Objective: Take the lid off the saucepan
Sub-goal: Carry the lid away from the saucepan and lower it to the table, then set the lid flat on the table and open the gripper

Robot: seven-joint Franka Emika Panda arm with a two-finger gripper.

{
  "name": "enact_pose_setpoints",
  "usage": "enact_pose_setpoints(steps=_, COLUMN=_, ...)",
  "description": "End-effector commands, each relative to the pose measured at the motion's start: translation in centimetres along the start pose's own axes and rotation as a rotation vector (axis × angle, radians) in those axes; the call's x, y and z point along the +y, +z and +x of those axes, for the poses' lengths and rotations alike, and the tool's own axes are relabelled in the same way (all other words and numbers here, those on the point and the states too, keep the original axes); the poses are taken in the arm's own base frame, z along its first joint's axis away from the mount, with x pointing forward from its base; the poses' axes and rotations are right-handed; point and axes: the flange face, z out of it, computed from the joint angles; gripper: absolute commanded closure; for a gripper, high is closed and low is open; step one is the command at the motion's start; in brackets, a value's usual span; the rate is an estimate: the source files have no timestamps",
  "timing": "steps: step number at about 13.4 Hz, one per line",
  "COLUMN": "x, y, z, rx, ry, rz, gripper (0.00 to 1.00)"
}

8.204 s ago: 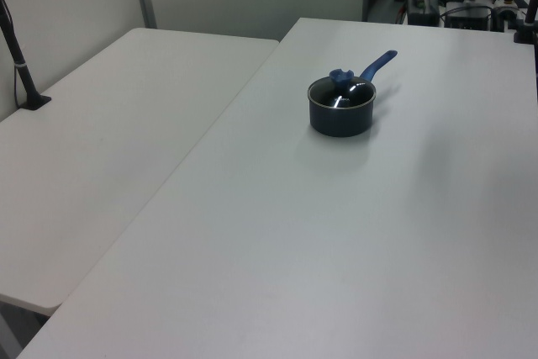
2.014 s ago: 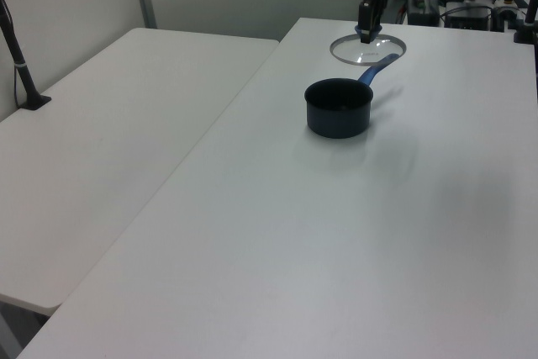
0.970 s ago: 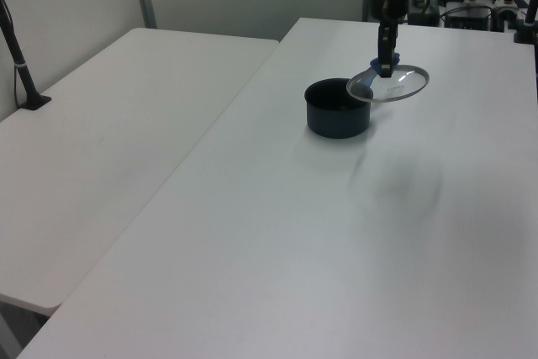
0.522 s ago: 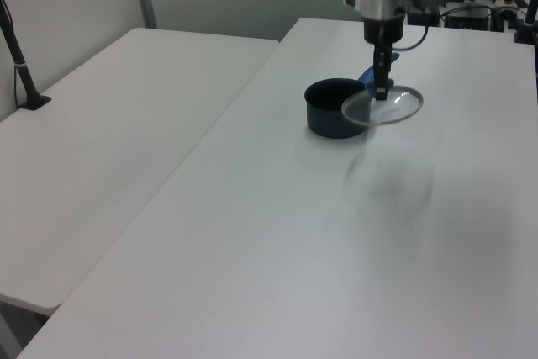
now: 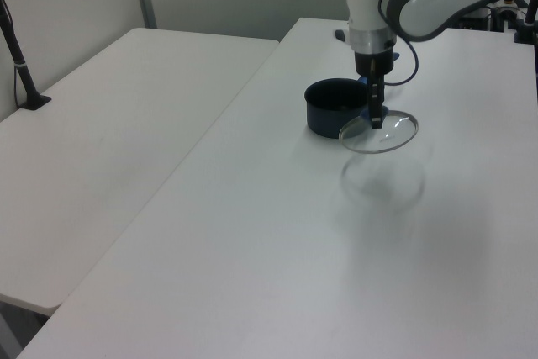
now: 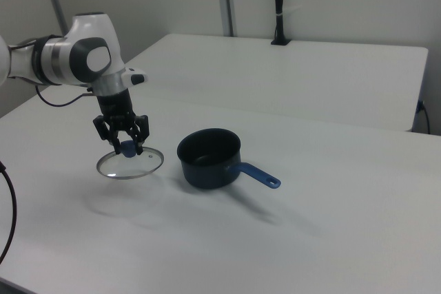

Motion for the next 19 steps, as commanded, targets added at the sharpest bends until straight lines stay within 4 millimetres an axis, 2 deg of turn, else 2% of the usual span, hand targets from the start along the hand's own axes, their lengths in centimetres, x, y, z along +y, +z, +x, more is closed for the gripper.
enact_pose_setpoints(steps=1, x=-0.7, y=1.7, z=0.5, rx=-0.006, ry=-0.012, rz=-0.002, gripper=0.45)
enact_pose_setpoints(steps=2, x=-1.4, y=2.8, z=1.1, rx=-0.004, ry=-0.024, rz=-0.005, gripper=0.45)
enact_pose_setpoints(steps=5, x=-1.7, y=4.1, z=1.5, rx=-0.011, ry=-0.018, rz=-0.008, gripper=0.45)
enact_pose_setpoints(steps=7, x=-3.2, y=6.5, z=2.3, rx=-0.027, ry=-0.037, rz=-0.01, gripper=0.45)
enact_pose_setpoints(steps=10, x=-3.4, y=6.8, z=2.4, rx=-0.023, ry=-0.03, rz=-0.01, gripper=0.45)
enact_pose_setpoints(steps=11, x=-3.6, y=7.9, z=2.3, rx=-0.041, ry=-0.036, rz=-0.015, gripper=0.45)
enact_pose_setpoints(steps=13, x=-4.4, y=8.7, z=2.4, rx=-0.054, ry=-0.05, rz=-0.02, gripper=0.44)
enact_pose_setpoints(steps=16, x=-4.3, y=8.5, z=2.5, rx=-0.058, ry=-0.048, rz=-0.02, gripper=0.32)
enact_pose_setpoints(steps=18, x=-4.2, y=7.9, z=2.4, rx=-0.052, ry=-0.04, rz=-0.016, gripper=0.08)
enact_pose_setpoints(steps=19, x=-4.0, y=7.4, z=2.4, rx=-0.046, ry=-0.028, rz=-0.011, gripper=0.0)
